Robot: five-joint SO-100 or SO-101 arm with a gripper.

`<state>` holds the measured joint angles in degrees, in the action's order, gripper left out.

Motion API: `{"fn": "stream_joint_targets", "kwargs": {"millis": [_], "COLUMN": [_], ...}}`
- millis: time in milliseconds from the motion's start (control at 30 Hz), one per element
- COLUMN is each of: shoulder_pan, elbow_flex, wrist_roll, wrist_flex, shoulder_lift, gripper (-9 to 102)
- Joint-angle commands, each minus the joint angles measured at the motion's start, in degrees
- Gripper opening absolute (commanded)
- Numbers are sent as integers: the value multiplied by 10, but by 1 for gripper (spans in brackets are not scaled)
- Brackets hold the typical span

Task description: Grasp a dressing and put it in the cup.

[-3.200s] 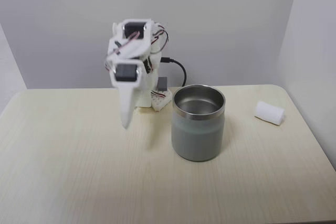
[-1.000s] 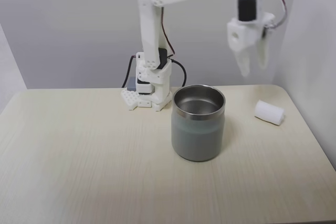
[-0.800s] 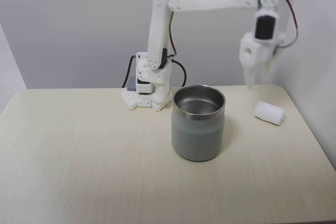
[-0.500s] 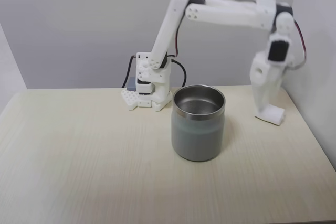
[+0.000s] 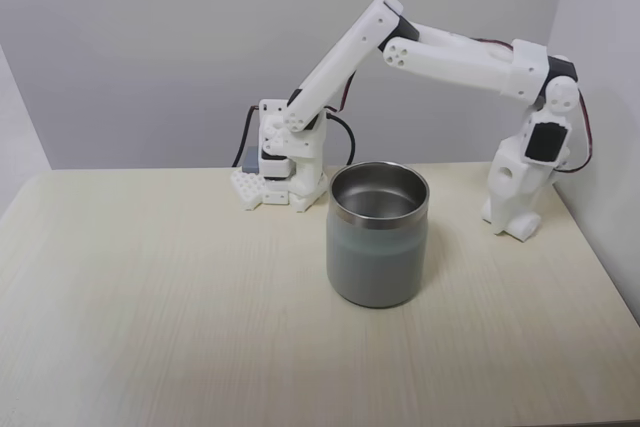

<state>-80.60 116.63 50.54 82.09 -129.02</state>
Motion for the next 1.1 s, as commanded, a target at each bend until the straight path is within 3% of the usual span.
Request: {"fn": "stream_joint_targets", "kwargs": {"millis": [0, 67, 367, 900, 1067], "shoulder_pan": [1, 1, -4, -15, 25], "elbow_flex": [18, 20, 16, 25, 25], "wrist_roll": [-6, -13, -37, -69, -83], "wrist_flex": [-6, -7, 6, 116, 147], "shoulder_lift": [1, 8, 105, 446, 518], "gripper": [7, 0, 0, 0, 0]}}
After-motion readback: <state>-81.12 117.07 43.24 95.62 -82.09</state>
